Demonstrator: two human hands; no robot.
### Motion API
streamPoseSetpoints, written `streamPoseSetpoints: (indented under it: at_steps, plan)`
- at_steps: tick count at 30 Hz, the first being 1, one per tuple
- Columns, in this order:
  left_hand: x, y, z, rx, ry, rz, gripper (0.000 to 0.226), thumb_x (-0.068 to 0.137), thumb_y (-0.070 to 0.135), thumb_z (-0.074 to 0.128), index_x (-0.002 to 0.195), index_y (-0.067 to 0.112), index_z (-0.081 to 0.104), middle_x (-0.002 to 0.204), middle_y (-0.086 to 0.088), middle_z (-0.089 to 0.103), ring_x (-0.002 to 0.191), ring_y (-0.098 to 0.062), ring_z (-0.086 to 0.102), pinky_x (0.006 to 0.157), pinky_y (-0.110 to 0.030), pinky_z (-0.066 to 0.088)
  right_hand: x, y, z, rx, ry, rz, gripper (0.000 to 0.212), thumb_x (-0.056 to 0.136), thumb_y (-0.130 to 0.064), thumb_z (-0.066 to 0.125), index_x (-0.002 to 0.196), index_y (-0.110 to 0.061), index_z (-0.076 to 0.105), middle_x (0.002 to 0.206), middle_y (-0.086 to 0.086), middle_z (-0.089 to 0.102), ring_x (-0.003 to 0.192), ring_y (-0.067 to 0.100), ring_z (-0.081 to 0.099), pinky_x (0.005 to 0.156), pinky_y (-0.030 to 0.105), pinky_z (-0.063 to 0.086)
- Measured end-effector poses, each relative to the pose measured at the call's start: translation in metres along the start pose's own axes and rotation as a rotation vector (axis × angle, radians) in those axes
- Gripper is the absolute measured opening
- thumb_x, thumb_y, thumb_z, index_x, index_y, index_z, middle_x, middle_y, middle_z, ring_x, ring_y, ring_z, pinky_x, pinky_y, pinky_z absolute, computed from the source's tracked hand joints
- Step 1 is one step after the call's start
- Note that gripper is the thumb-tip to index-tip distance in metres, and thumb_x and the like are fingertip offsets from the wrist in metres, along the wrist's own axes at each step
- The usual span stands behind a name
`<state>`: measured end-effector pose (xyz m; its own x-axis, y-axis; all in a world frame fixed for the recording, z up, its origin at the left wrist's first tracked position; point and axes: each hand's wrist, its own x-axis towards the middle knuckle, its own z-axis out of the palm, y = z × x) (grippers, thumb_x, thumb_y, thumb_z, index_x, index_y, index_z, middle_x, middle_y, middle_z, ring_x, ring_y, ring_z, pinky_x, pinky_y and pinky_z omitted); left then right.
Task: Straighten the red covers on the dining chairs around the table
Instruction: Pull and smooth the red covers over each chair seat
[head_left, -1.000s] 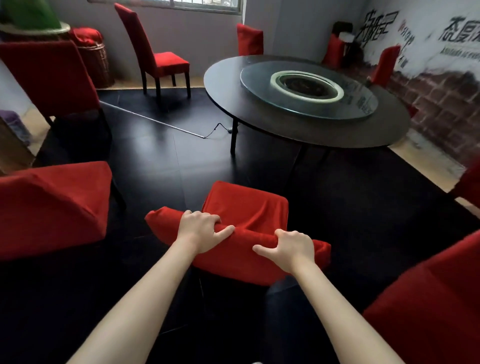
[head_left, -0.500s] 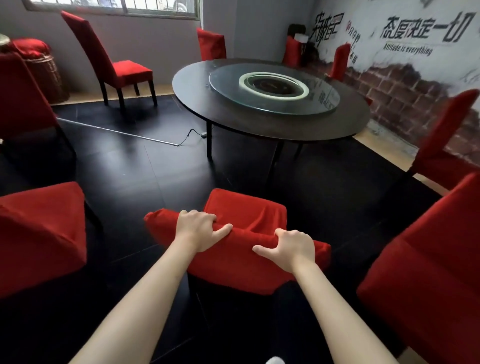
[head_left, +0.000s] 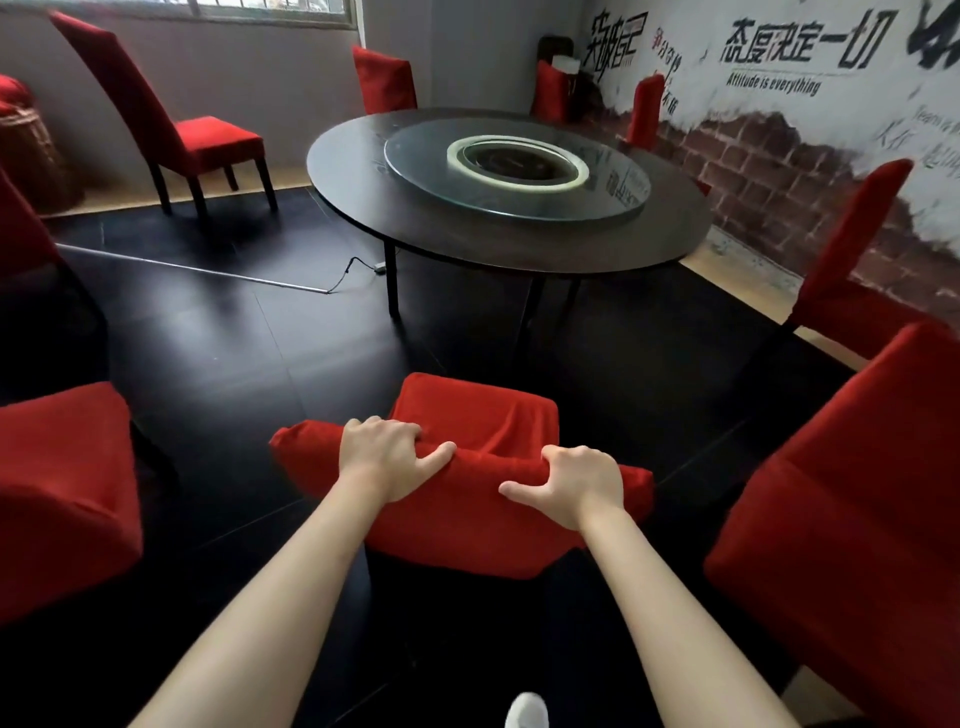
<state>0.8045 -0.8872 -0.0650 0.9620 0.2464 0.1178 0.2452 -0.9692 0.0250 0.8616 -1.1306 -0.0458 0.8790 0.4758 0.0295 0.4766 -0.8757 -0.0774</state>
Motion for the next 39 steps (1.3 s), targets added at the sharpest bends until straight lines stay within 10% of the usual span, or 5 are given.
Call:
streamPoseSetpoints:
  at_steps: [39]
  plan:
    - [0.072, 0.062, 0.005, -0.065, 0.095, -0.019, 0.087, 0.072, 0.078, 0.006, 0.095, 0.027, 0.072, 0.086, 0.005, 0.071, 0.088, -0.019, 0.062, 0.076, -0.035, 0.043, 0.076, 0.08, -0.004, -0.04, 0.025, -0.007, 0.081, 0.057, -0.094, 0.031, 0.067, -0.017, 0.053, 0.056, -0.008, 0.053, 0.053, 0.009, 0.052, 0.049, 0.025, 0.034]
